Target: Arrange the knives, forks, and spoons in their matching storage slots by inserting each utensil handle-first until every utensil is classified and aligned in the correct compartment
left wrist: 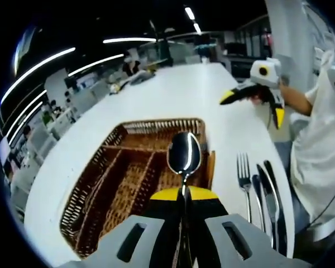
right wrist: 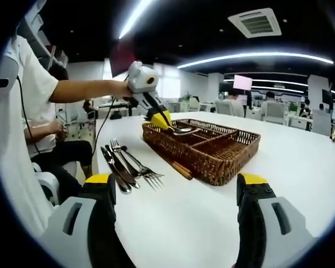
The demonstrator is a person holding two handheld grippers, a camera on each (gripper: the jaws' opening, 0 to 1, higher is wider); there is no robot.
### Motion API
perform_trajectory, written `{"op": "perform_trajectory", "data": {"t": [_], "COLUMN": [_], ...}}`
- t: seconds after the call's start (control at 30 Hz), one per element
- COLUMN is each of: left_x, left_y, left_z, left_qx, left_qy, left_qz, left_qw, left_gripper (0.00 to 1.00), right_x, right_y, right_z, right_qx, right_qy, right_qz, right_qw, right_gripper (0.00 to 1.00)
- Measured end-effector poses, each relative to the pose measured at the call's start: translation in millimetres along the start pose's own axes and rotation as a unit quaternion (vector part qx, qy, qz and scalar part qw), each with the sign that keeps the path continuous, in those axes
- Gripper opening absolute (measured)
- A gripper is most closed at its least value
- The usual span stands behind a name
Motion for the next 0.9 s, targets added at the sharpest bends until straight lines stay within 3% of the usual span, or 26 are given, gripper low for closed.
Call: {"op": "perform_trajectory", "data": {"t": [0.37,0.9], "left_x": [-1.4,2.3], "left_y": [-11.2,-6.3], "left_z": [1,-1], "left_qx": [-0.002,-0.011], "left_qy": [0.006,0.034], "left_qz": [0.002,0.015], "left_qw": [1.0,0.9993], "left_gripper": [0.03,0.03], "right_x": [-2.2,-2.3], "right_y": [0,5], "right_z": [2,4], "right_qx": [-0.002,0.0], "right_qy": [-0.004,-0.002], "right_qz": [-0.004,-0.005], "right_qw": [1.0,1.0], "right_gripper": [0.92,0.92]}}
Point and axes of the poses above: the point that each gripper's makers call its tool centre point, and the gripper's own axes: z roughly forward along the fingers, y roughly to its left, x roughly out of its underside, the point moved 10 cm from there along -z, roughly backward along the fingers, and after that the axes turned 9 degrees about -y, right-handed, at the moved point
